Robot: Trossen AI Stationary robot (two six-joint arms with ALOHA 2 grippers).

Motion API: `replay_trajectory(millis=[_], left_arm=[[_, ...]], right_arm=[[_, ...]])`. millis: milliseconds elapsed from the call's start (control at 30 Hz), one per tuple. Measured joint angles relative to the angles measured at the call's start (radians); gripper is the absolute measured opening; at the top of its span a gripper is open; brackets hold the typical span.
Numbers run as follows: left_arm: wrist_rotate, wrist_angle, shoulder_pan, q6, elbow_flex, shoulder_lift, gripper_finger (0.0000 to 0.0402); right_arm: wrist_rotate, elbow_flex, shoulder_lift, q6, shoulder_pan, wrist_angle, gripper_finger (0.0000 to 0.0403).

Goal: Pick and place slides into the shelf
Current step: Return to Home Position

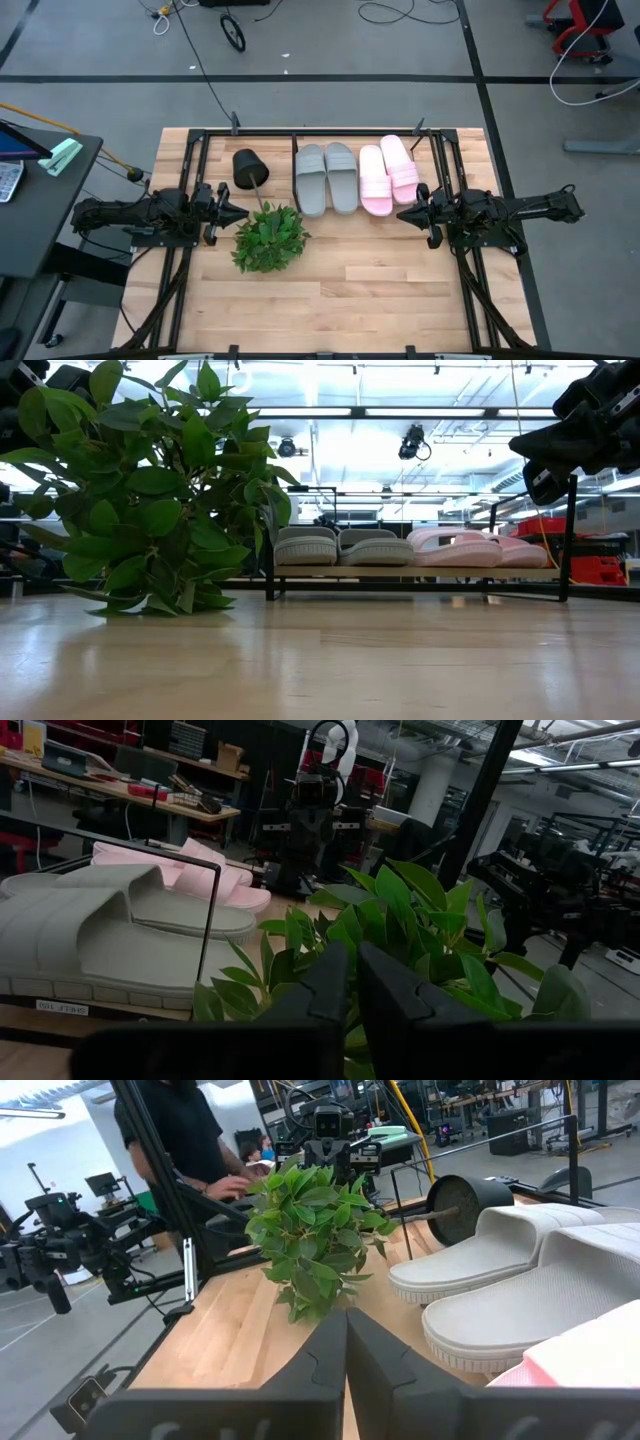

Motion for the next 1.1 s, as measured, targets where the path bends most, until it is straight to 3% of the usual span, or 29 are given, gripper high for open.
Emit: replay_trajectory(millis=[267,733,1100], left_arm=[[0.000,0.000,0.000,0.000,0.000,0.000,0.0040],[0.000,0.000,0.000,0.000,0.000,0.000,0.0023],[0.000,0.000,0.000,0.000,0.000,0.000,0.0039]], right_arm=[[0.000,0.000,0.000,0.000,0.000,0.000,0.0013],[0.000,0.000,0.000,0.000,0.000,0.000,0.0013],[0.000,0.000,0.000,0.000,0.000,0.000,0.0013]])
